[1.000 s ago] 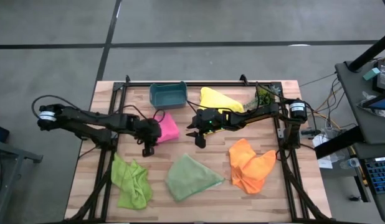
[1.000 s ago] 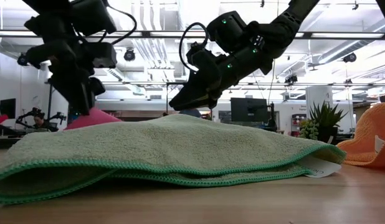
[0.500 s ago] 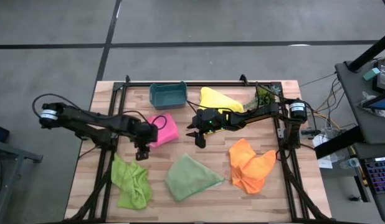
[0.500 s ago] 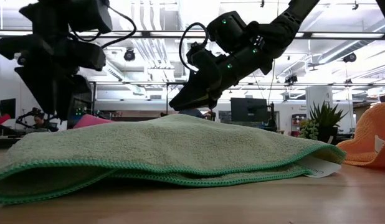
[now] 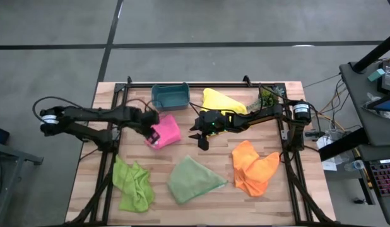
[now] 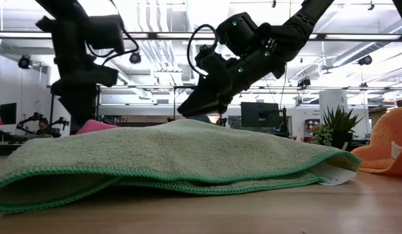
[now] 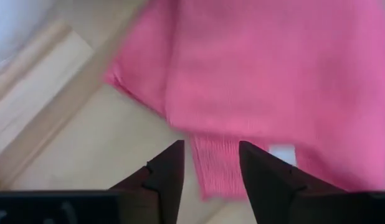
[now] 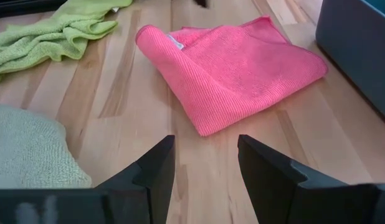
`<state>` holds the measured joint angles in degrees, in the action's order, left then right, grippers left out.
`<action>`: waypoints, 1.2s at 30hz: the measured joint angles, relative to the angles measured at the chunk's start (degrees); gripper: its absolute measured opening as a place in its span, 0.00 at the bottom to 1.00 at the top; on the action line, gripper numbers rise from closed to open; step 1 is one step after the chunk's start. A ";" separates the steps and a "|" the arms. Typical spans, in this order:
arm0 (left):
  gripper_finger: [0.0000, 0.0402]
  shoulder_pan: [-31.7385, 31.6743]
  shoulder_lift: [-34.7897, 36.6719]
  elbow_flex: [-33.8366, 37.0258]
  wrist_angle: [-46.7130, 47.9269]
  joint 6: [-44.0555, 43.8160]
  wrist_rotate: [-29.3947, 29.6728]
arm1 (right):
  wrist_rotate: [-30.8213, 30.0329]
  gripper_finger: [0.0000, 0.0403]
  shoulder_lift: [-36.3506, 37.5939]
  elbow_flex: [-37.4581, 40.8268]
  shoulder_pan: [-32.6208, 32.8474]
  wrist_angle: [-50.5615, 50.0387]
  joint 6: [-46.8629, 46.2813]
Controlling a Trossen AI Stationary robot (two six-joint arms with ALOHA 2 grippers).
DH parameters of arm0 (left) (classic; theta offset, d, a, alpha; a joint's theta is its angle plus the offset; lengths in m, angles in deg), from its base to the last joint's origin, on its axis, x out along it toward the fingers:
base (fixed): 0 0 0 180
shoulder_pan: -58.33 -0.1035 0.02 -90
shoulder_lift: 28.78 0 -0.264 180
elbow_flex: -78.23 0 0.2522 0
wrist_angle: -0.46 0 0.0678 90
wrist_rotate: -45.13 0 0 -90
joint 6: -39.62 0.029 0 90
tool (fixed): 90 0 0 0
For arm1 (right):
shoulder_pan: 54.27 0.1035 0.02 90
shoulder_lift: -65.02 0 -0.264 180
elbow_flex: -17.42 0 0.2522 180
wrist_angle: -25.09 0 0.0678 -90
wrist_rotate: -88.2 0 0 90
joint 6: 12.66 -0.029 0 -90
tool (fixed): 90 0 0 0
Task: Fold microfiber towels
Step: Fold the pink microfiber towel
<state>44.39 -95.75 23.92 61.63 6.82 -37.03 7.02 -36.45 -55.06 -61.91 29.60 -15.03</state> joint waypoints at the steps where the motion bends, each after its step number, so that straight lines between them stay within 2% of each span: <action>1: 0.32 -1.04 -0.03 0.00 -0.84 -0.39 0.02 | 0.00 0.41 0.00 0.06 0.00 -0.01 0.00; 7: 0.32 -4.08 -0.18 0.00 -3.32 -4.29 -0.20 | 0.02 0.41 0.00 0.41 0.00 -0.05 -0.02; 16: 0.50 -4.08 -1.53 3.21 -4.28 -6.28 -1.11 | 0.09 0.41 0.00 0.54 0.00 -0.02 0.02; 20: 0.54 -4.06 -3.35 5.53 -8.90 -6.89 -1.13 | 0.13 0.41 0.00 0.59 0.00 -0.03 0.02; 28: 0.50 -4.06 -7.65 6.19 -12.84 -5.40 -1.47 | 0.13 0.41 0.00 0.59 0.00 -0.01 0.02; 36: 0.36 -4.06 -9.06 5.53 -13.00 -2.39 -1.55 | 0.11 0.41 0.00 0.59 0.00 0.00 0.02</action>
<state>40.33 -104.81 29.45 48.63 4.44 -38.58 7.14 -36.45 -54.47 -61.91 29.60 -15.01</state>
